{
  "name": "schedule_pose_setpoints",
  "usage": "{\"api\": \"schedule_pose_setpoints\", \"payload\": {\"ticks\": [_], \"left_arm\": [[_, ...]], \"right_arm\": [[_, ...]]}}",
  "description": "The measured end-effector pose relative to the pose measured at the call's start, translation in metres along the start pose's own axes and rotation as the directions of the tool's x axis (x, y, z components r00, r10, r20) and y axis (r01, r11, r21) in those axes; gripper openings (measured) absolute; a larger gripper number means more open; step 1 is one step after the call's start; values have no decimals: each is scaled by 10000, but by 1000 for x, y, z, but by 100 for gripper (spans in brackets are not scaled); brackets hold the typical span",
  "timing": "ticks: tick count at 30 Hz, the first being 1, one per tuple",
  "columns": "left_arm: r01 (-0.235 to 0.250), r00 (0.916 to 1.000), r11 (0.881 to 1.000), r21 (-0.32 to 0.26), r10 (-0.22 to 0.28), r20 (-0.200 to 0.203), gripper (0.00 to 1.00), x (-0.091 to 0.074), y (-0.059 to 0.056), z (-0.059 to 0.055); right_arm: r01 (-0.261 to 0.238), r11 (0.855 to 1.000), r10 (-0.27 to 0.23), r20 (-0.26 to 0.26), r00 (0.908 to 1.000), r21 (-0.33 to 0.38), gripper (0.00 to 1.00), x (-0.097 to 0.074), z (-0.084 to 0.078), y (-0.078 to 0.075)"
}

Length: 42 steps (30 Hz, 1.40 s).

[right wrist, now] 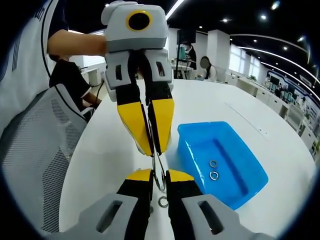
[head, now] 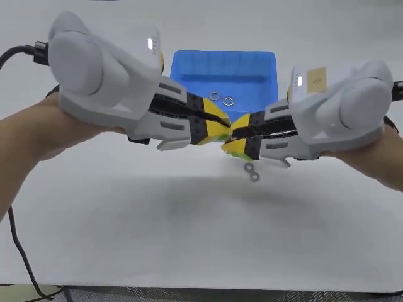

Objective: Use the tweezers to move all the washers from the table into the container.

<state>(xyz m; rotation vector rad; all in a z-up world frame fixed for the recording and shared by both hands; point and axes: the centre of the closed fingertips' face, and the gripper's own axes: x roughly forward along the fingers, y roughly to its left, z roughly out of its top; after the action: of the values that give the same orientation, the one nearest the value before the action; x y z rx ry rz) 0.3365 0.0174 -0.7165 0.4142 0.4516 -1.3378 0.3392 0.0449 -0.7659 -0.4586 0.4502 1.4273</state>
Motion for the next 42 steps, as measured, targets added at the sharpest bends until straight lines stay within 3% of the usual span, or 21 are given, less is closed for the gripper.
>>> {"api": "schedule_pose_setpoints", "payload": {"ticks": [10, 18, 23, 42], "left_arm": [[-17, 10000, 9998, -203, 17, -2, 6, 0, 1, -2], [8, 9993, 10000, -65, -10, -376, 6, 1, 4, -4], [72, 9988, 9999, -118, -78, -486, 6, 1, 5, -5], [140, 9970, 9999, -53, -144, -765, 7, 2, 1, -9]], "right_arm": [[-9, 10000, 9, -64, 10000, 34, 11, 1, -2, 0], [-369, 9986, 357, -319, 9989, -374, 14, 3, -2, 2], [-470, 9987, 464, -286, 9985, -202, 11, 3, -1, -1], [-510, 9975, 490, -425, 9979, -480, 9, 4, -2, 6]]}}
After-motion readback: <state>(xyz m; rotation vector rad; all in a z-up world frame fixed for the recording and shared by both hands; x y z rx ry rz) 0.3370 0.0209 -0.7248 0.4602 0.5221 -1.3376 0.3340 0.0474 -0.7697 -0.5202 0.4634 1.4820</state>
